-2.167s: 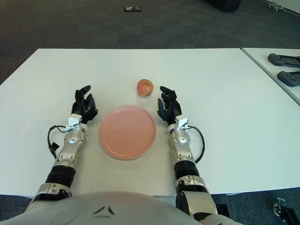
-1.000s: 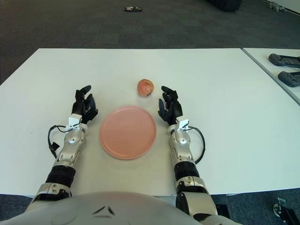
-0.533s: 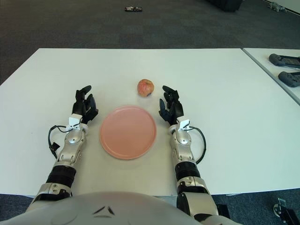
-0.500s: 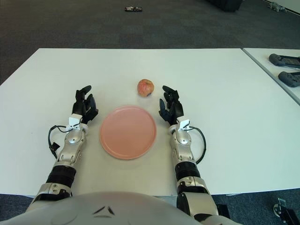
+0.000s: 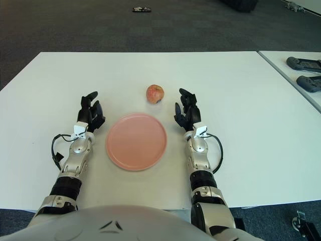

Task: Put the apple into the plate.

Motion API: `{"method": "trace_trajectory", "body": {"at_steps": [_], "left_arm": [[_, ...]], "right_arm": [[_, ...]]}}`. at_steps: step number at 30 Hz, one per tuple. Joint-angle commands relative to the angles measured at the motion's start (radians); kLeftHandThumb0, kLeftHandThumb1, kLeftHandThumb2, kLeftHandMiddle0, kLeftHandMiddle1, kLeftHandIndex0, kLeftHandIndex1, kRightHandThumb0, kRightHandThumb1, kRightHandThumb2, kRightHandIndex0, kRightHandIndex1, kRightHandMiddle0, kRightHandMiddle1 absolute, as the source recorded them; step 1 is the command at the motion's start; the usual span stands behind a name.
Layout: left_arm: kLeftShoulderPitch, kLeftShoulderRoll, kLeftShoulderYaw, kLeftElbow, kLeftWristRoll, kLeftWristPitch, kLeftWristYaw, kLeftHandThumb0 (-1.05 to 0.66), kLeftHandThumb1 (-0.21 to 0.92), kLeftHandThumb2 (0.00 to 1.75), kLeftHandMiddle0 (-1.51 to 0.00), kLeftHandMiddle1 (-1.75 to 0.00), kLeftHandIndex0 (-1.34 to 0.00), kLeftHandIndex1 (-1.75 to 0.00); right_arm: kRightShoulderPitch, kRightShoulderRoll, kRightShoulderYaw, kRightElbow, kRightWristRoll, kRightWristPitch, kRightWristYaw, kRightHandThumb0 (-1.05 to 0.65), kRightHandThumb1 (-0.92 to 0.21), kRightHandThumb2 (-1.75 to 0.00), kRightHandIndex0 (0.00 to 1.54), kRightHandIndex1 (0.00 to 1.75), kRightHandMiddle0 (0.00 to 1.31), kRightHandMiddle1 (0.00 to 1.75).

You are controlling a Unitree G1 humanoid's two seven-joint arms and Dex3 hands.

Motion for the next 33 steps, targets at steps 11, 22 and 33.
{"method": "trace_trajectory", "body": {"at_steps": [11, 22, 33], "left_arm": [[-0.03, 0.004, 0.003, 0.019, -0.006, -0.005, -0.002, -0.77, 0.92, 0.79, -0.42, -0.02, 0.0, -0.89], [-0.039, 0.007, 0.005, 0.034, -0.006, -0.013, -0.005, -0.75, 0.92, 0.8, -0.43, -0.02, 0.0, -0.89], [-0.042, 0.0, 0.01, 0.035, -0.009, -0.009, 0.0, -0.74, 0.92, 0.78, -0.44, -0.02, 0.0, -0.91]], "right_arm": [[-0.422, -0.02, -0.013, 0.032, -0.097, -0.16, -0.181, -0.43, -0.8, -0.71, 0.24, 0.41, 0.0, 0.81], [-0.56, -0.039, 0.02, 0.094, -0.128, -0.172, -0.172, -0.38, -0.7, -0.77, 0.21, 0.48, 0.0, 0.85], [-0.672, -0.057, 0.05, 0.199, -0.164, -0.156, -0.176, -0.5, -0.78, -0.63, 0.15, 0.5, 0.0, 0.72]]}}
